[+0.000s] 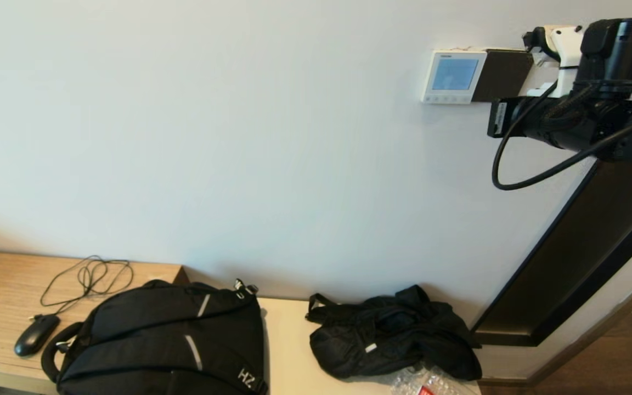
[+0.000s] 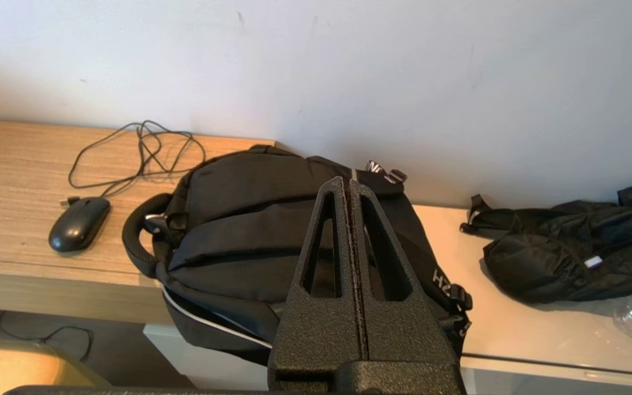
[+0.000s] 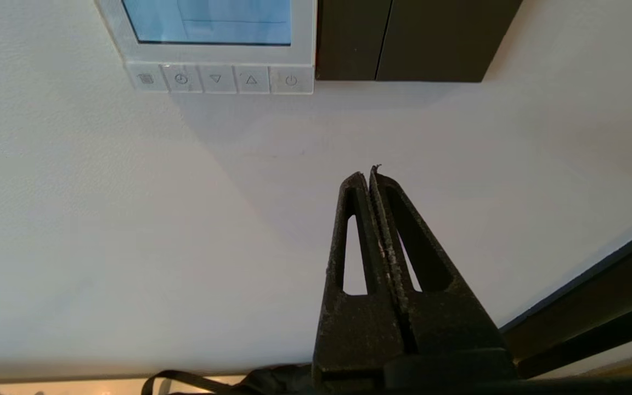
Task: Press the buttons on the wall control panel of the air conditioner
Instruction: Turn on the central air conditioner
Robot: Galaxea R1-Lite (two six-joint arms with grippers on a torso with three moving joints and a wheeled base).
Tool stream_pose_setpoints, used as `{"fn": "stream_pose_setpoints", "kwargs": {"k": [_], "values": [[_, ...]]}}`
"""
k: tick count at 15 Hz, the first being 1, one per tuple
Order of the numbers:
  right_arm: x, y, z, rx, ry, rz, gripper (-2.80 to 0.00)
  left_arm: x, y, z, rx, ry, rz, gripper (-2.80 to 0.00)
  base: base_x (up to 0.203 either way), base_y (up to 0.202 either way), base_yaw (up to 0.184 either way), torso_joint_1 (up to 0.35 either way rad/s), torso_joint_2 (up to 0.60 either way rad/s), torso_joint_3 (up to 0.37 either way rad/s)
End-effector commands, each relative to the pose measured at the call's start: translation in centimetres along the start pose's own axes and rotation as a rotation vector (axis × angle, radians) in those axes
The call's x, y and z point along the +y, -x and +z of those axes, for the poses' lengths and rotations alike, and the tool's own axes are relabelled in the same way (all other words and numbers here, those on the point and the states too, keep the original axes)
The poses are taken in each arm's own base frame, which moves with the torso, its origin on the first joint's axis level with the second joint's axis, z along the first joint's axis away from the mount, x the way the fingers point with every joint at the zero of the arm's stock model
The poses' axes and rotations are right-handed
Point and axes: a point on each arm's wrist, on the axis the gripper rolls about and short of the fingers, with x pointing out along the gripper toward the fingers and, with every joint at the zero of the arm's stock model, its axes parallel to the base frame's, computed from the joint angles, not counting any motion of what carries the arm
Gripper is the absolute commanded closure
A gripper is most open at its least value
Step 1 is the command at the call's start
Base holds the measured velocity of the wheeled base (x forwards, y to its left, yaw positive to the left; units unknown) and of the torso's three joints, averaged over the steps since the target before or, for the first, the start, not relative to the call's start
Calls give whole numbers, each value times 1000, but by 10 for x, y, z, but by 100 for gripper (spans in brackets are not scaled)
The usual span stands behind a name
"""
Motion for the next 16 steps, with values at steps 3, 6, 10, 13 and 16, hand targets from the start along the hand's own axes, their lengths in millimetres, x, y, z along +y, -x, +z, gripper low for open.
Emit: {"fn": "stream_pose_setpoints", "kwargs": {"k": [3, 6, 10, 13, 16], "values": [[7, -21, -1, -10, 6, -2, 0, 0, 0, 0, 1, 0, 0, 0, 0, 0, 0, 0, 0, 0], [9, -30, 0, -19, 14, -3, 0, 0, 0, 0, 0, 1, 0, 0, 0, 0, 0, 0, 0, 0], [13, -38, 4, -39, 10, -1, 0, 0, 0, 0, 0, 1, 0, 0, 0, 0, 0, 0, 0, 0], [16, -42, 1, -37, 9, 0, 0, 0, 0, 0, 0, 0, 0, 0, 0, 0, 0, 0, 0, 0], [18, -47, 1, -49, 10, -5, 0, 0, 0, 0, 1, 0, 0, 0, 0, 0, 0, 0, 0, 0]]}}
